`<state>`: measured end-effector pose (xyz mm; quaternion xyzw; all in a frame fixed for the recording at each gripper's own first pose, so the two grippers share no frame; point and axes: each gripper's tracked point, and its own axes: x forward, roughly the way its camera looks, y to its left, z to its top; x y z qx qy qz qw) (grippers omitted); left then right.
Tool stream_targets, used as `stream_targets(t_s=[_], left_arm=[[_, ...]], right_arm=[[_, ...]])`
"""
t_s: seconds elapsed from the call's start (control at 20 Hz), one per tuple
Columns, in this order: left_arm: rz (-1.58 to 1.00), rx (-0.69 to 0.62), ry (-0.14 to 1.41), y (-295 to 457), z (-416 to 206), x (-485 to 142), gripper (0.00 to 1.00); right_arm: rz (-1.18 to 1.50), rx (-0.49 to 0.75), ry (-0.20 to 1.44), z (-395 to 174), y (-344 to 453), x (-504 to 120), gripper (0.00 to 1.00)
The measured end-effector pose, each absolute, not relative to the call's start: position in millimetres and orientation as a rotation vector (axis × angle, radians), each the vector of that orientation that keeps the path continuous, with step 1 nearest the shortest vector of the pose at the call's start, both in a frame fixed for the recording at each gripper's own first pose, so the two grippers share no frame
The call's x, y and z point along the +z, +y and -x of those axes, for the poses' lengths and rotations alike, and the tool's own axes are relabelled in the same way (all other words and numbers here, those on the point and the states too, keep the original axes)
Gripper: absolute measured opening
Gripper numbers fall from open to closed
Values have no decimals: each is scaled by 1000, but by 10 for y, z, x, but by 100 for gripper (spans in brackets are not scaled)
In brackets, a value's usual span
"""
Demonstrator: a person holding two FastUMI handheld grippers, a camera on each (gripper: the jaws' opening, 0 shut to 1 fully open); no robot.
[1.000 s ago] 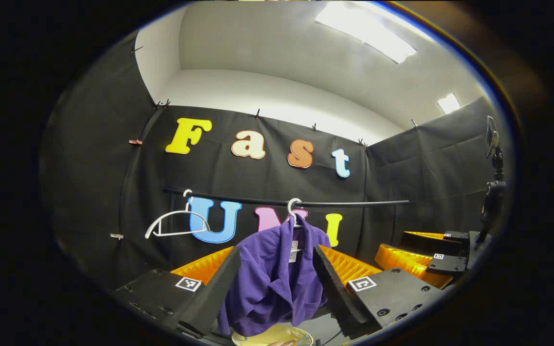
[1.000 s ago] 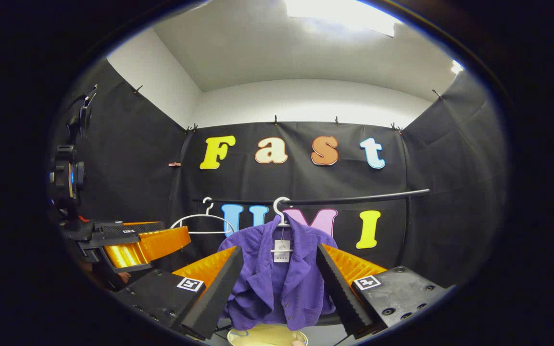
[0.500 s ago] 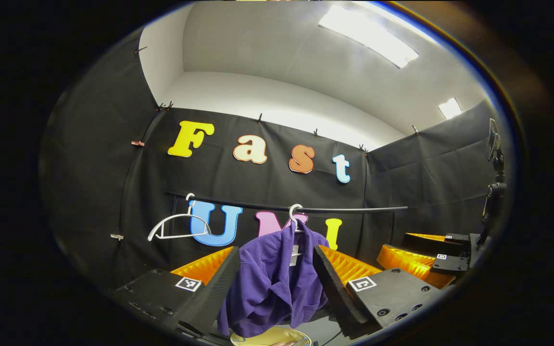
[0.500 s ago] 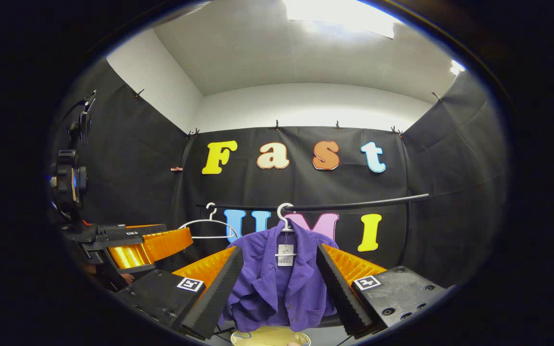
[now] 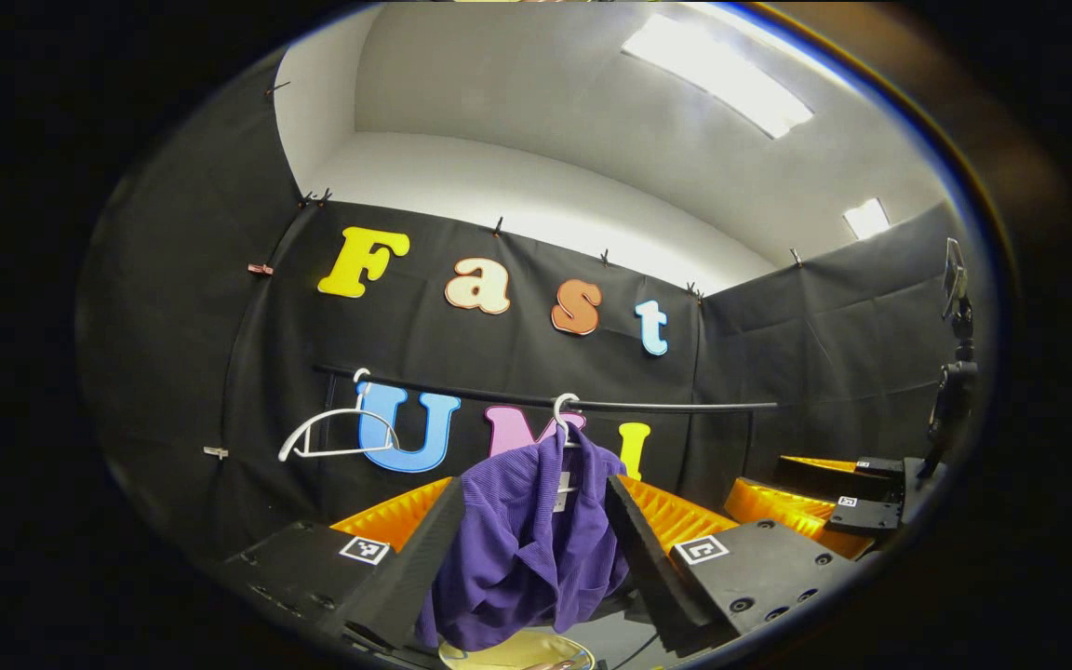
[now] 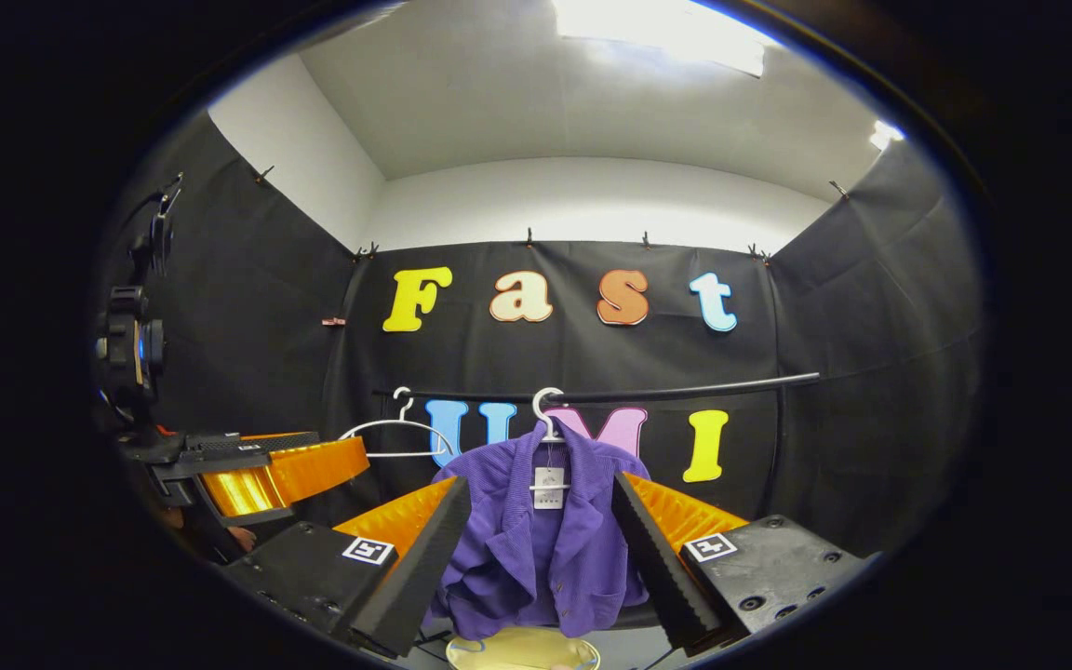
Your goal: Grasp the clothes on the hanger with both hands and then place them into the laundry hamper below.
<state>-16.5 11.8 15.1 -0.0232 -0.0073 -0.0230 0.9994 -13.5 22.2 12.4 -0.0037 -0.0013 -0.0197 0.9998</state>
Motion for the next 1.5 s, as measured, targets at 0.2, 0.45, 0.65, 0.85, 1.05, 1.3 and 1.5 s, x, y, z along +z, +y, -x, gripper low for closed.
stream_targets(t_s=[0.2, 0.45, 0.65, 0.85, 1.05, 1.3, 1.5], left_arm=[[54, -75, -2, 171, 171, 117, 95], [75, -136, 14, 219, 176, 63, 95], [81, -178, 35, 277, 197, -2, 94], [90, -191, 56, 348, 158, -89, 95], [89, -179, 64, 387, 21, -149, 94], [88, -122, 47, 323, -380, -294, 94], [55, -109, 47, 0, -849, -527, 94]], right_arm=[[3, -49, 2, 157, 314, 119, 95], [12, -75, 9, 208, 469, 84, 97], [34, -122, 17, 224, 509, 10, 97], [38, -158, 39, 198, 489, -98, 97], [36, -167, 47, -25, 350, -209, 97], [19, -113, 43, -549, 74, -400, 97], [-11, -73, 62, -1035, -289, -632, 97]])
